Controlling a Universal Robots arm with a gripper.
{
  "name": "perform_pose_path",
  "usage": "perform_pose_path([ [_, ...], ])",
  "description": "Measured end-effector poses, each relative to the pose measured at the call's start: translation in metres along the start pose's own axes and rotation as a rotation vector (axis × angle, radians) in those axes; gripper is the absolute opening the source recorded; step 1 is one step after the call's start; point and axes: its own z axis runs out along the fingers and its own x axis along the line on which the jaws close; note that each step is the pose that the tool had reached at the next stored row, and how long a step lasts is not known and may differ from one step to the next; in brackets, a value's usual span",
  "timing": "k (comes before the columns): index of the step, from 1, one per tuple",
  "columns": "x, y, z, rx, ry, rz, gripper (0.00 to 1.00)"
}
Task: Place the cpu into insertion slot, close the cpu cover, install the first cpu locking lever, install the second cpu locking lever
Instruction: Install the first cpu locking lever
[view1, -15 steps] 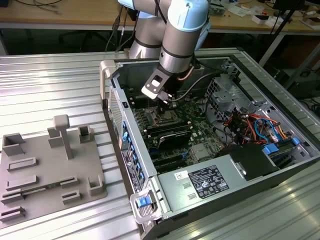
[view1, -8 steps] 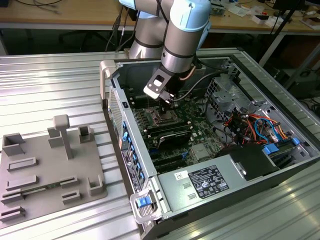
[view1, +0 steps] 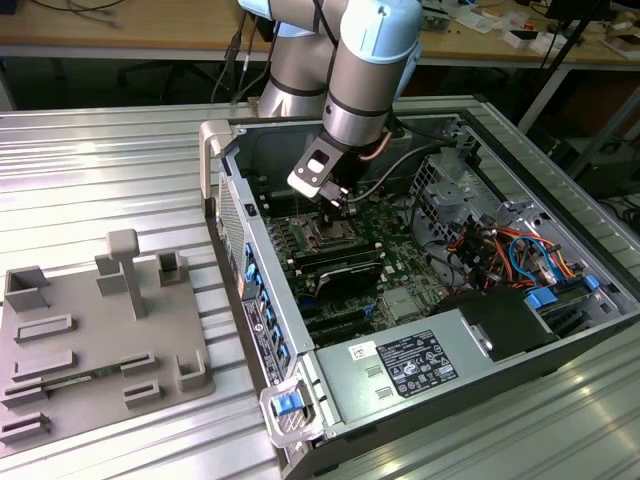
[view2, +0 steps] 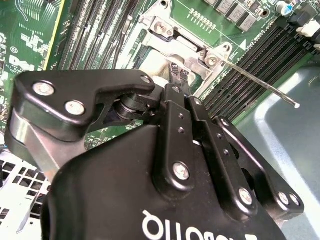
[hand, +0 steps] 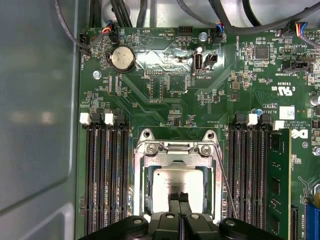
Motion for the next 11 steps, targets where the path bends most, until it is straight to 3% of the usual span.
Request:
perform_pose_path([
  [2, 0.0001, 0.0001, -0.0003, 0.0001, -0.0001, 0.000, 0.11],
  [4, 0.0000, 0.0002, -0.0044, 0.0000, 0.0000, 0.000, 0.11],
  [8, 0.0000, 0.0008, -0.0237, 0.0025, 0.0001, 0.000, 0.11],
  [11, 0.0000, 0.0011, -0.0340, 0.0039, 0.0001, 0.000, 0.11],
])
